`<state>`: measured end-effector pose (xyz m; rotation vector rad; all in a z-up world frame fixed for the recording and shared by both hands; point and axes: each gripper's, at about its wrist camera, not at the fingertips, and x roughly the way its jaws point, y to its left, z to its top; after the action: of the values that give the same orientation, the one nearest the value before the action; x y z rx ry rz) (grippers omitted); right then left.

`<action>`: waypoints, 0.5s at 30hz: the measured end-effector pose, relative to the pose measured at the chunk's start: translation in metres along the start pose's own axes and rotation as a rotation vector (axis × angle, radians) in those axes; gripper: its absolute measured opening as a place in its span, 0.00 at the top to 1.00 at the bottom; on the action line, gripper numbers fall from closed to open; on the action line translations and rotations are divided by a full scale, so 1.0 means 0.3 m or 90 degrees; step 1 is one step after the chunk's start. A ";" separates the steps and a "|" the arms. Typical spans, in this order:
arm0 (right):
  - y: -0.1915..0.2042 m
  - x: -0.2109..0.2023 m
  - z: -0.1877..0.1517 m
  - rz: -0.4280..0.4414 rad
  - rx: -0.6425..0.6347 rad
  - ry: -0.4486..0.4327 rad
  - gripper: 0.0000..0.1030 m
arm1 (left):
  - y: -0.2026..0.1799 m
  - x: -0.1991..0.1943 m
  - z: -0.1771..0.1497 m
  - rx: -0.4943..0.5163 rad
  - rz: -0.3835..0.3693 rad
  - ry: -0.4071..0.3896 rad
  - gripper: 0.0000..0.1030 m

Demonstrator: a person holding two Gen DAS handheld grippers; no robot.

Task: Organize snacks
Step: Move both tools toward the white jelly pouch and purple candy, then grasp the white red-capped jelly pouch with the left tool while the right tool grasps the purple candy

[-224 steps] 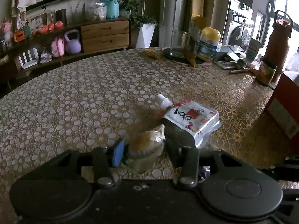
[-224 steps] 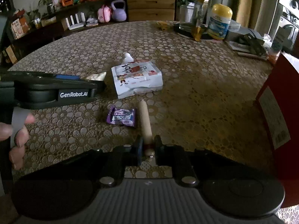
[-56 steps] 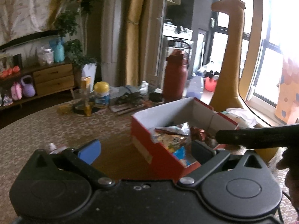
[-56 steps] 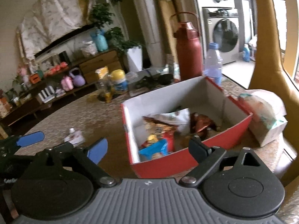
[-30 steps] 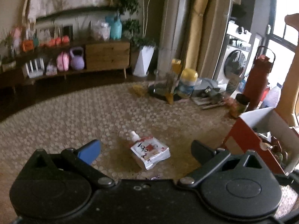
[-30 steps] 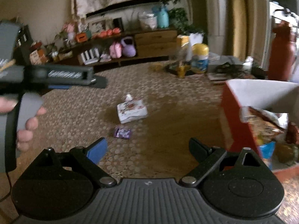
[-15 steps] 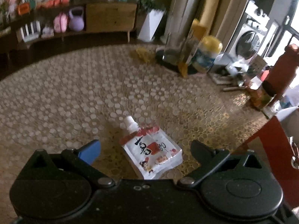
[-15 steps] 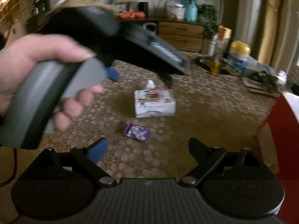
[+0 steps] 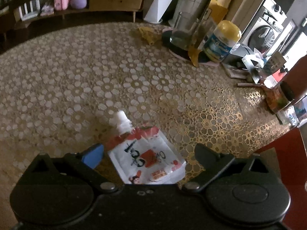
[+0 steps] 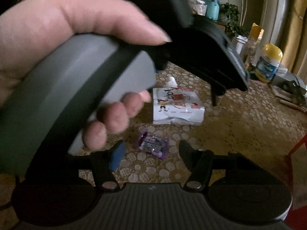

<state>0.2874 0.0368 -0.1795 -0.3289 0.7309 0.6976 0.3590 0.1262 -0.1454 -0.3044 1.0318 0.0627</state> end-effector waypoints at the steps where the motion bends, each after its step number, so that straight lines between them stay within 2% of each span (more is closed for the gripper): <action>1: 0.007 0.007 0.001 -0.004 -0.008 0.001 0.49 | -0.004 0.006 -0.001 0.005 0.009 0.004 0.06; 5: 0.018 0.027 0.000 -0.004 -0.017 0.009 0.60 | -0.003 0.023 -0.001 0.013 0.025 0.003 0.12; 12: 0.014 0.026 -0.006 -0.003 -0.008 0.003 0.75 | 0.006 0.009 -0.006 0.006 0.010 -0.007 0.16; 13: 0.010 0.023 -0.009 -0.001 -0.001 0.003 0.76 | 0.006 0.004 -0.008 0.006 0.010 -0.011 0.23; 15: -0.004 0.015 -0.014 0.001 0.019 0.002 0.76 | 0.015 -0.017 -0.014 0.004 0.010 -0.023 0.32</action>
<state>0.2886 0.0358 -0.1856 -0.3016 0.7434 0.6874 0.3519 0.1297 -0.1440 -0.2884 0.9989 0.0797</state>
